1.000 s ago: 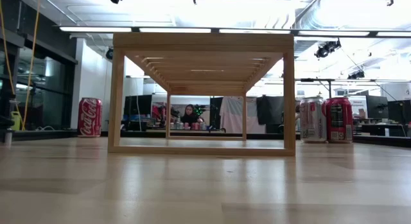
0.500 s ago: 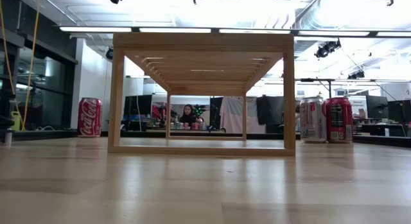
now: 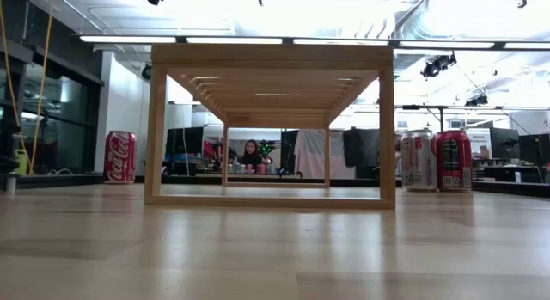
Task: Place canned beverage on shelf
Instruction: Put the right green soda can on the shelf aligned with the other green soda can
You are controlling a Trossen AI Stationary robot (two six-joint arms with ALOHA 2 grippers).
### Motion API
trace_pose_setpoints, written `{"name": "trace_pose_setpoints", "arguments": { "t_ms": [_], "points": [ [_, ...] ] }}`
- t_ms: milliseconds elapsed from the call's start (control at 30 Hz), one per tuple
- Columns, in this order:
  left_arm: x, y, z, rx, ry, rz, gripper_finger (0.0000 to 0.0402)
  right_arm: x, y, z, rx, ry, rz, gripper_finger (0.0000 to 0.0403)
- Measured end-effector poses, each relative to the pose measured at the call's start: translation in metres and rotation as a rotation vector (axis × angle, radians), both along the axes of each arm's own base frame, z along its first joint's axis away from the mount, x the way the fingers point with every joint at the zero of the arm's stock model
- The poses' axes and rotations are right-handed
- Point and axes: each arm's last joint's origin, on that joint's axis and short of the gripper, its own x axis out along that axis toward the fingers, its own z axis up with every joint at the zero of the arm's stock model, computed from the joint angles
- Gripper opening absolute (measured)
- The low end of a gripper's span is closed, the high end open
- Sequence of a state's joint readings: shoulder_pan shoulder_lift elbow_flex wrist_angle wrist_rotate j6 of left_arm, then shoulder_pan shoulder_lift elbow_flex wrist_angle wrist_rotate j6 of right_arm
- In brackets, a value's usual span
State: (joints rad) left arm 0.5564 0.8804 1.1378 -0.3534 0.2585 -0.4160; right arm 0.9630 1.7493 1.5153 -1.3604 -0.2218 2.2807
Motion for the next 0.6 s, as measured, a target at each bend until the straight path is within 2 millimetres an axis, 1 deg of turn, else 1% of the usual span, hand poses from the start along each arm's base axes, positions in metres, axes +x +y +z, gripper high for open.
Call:
{"name": "trace_pose_setpoints", "arguments": {
  "t_ms": [133,600],
  "points": [
    [0.0,0.0,0.0,0.001,-0.002,0.0,0.04,0.001,0.0,-0.016,0.006,-0.003,0.001,0.0397],
    [0.0,0.0,0.001,0.008,-0.013,0.0,0.04,0.001,-0.006,-0.045,-0.009,0.007,-0.032,0.0397]
  ]
}}
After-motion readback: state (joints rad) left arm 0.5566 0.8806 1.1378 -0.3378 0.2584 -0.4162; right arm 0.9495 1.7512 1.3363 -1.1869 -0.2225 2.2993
